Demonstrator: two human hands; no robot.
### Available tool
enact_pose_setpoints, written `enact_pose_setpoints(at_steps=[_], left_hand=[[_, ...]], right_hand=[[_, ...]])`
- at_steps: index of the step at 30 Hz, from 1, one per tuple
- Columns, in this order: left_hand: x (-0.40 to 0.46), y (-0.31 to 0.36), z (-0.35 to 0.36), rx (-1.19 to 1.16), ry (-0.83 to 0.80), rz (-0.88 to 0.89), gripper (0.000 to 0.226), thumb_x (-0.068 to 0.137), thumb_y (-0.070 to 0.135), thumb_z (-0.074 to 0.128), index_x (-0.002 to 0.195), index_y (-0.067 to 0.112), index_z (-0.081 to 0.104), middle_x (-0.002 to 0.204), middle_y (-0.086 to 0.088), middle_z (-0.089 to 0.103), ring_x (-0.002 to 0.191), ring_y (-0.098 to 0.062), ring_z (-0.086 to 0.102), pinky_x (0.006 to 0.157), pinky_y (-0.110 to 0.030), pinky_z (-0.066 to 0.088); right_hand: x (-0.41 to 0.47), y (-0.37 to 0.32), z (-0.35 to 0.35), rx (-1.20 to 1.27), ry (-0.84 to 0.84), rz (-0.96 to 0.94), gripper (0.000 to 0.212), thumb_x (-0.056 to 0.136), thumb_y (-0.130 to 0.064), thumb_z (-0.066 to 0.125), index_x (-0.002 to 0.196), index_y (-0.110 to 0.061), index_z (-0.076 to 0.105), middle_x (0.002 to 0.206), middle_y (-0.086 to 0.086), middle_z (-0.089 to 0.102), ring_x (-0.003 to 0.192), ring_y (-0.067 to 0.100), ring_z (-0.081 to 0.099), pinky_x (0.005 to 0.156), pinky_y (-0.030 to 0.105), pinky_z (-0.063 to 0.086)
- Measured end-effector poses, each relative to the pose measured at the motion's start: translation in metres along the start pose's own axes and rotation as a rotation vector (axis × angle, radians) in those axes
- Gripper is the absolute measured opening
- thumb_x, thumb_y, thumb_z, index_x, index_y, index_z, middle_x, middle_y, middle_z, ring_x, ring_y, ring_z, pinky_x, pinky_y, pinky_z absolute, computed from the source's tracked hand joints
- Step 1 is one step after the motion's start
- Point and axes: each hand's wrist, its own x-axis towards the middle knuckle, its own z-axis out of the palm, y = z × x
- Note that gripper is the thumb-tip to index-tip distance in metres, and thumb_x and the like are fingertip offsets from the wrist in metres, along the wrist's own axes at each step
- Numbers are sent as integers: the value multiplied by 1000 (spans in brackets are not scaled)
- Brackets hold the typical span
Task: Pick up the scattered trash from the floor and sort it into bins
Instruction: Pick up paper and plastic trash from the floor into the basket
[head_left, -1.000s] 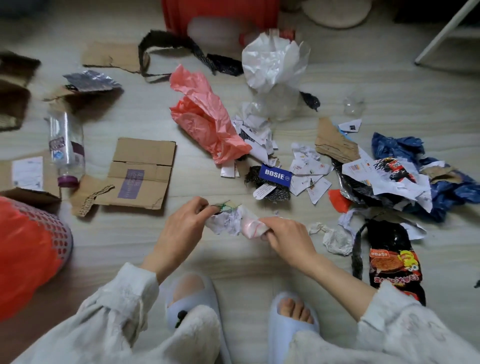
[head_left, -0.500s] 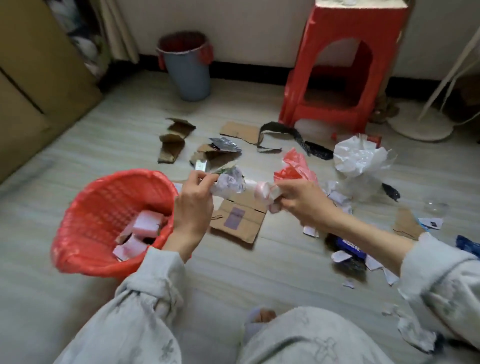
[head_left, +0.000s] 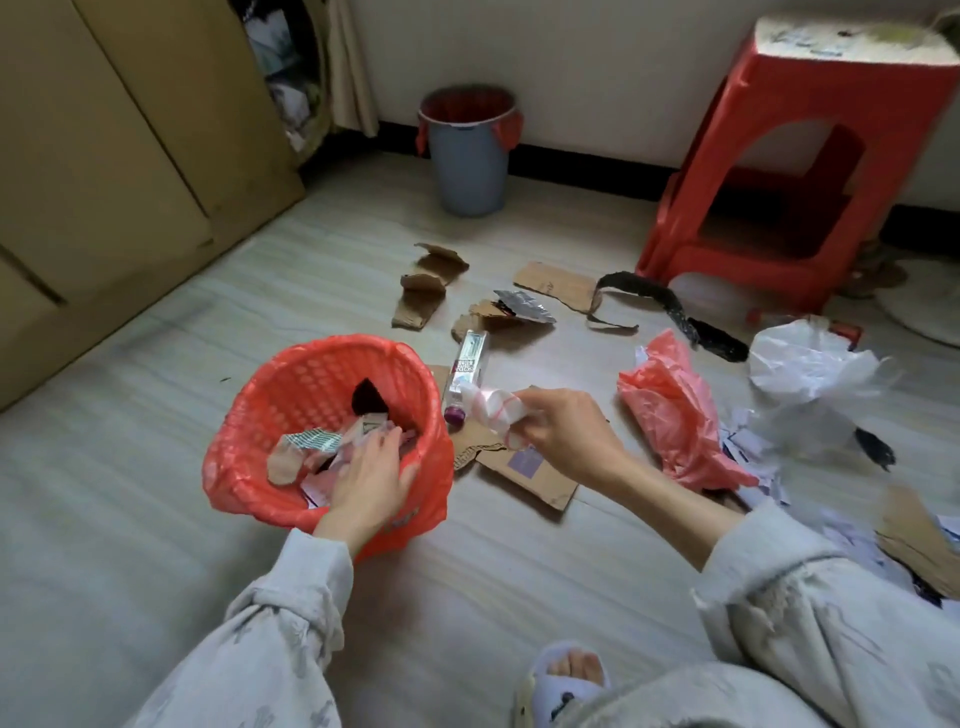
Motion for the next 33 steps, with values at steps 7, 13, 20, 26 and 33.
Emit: enact_pose_setpoints(at_steps=[7, 13, 20, 26, 33], left_hand=[[-18, 26, 18, 196, -173, 63, 27, 86, 17, 53, 111, 8, 45, 119, -12, 56, 109, -35, 56, 82, -44, 45], [-62, 72, 43, -17, -116, 385, 21, 81, 22, 49, 95, 8, 55, 95, -11, 65, 88, -32, 65, 70, -36, 50], [-93, 109, 77, 73, -117, 680, 18, 86, 21, 54, 102, 13, 53, 102, -6, 57, 94, -27, 60, 70, -45, 47], [-107, 142, 97, 58, -51, 978, 26, 74, 8, 63, 96, 21, 61, 78, 1, 57, 69, -21, 56, 54, -30, 47], [-100, 156, 98, 95, 131, 978, 36, 51, 11, 68, 85, 22, 68, 73, 1, 55, 70, -18, 48, 61, -26, 27]], right_hand=[[-37, 34, -35, 58, 113, 120, 20, 82, -5, 60, 86, -19, 73, 72, -9, 68, 73, 7, 62, 70, 28, 49], [-82, 52, -52, 84, 184, 189, 26, 80, -4, 58, 86, -25, 74, 73, -5, 72, 80, 14, 64, 76, 28, 49], [-115, 67, -75, 91, 297, 170, 33, 76, -2, 53, 75, -28, 71, 57, -19, 63, 54, -1, 51, 58, 19, 41], [-141, 82, -90, 58, 279, 186, 41, 73, 2, 53, 97, -24, 73, 82, -12, 69, 83, 10, 58, 76, 25, 46], [-130, 105, -61, -261, 99, 36, 46, 80, -8, 56, 122, -26, 61, 121, 0, 64, 113, 21, 55, 95, 32, 42]])
